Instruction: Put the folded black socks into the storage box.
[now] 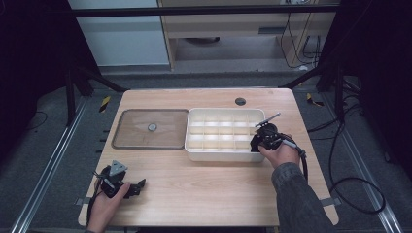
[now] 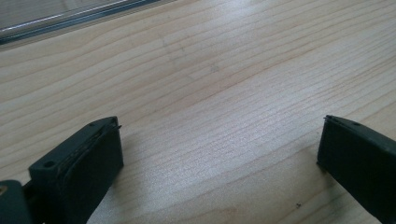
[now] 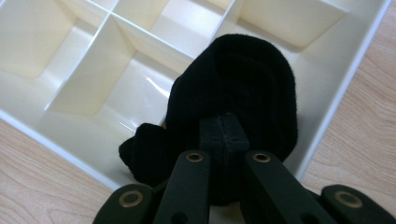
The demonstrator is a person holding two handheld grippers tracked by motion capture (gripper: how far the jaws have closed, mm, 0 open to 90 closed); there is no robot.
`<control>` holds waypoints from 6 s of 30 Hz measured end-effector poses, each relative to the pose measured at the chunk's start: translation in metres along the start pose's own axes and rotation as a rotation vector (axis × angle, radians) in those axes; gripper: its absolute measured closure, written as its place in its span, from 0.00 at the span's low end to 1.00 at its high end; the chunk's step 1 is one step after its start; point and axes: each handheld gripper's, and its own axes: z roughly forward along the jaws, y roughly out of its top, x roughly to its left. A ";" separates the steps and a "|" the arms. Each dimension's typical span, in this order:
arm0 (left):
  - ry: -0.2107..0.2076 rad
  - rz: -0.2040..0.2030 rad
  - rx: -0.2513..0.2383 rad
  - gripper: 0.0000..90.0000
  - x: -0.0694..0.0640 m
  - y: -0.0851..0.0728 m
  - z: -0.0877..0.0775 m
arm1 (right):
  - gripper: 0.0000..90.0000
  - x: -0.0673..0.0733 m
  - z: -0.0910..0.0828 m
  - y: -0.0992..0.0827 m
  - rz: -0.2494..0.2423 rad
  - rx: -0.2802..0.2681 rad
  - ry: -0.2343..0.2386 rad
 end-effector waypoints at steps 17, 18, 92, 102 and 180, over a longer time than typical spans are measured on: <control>0.000 0.002 0.000 0.00 0.000 0.000 0.000 | 1.00 0.001 0.000 0.000 0.013 0.011 0.004; 0.001 0.001 -0.001 0.00 0.000 0.000 0.000 | 1.00 0.001 0.000 0.000 0.012 0.011 0.004; -0.004 0.004 0.001 0.00 0.000 0.000 0.000 | 1.00 0.006 -0.040 -0.003 0.015 -0.147 -0.001; -0.005 0.004 0.001 0.00 0.000 0.000 0.000 | 1.00 0.004 -0.052 -0.001 0.019 -0.227 0.010; -0.006 0.003 -0.003 0.00 0.000 0.000 0.000 | 0.11 0.056 -0.107 -0.042 -0.049 -0.460 0.061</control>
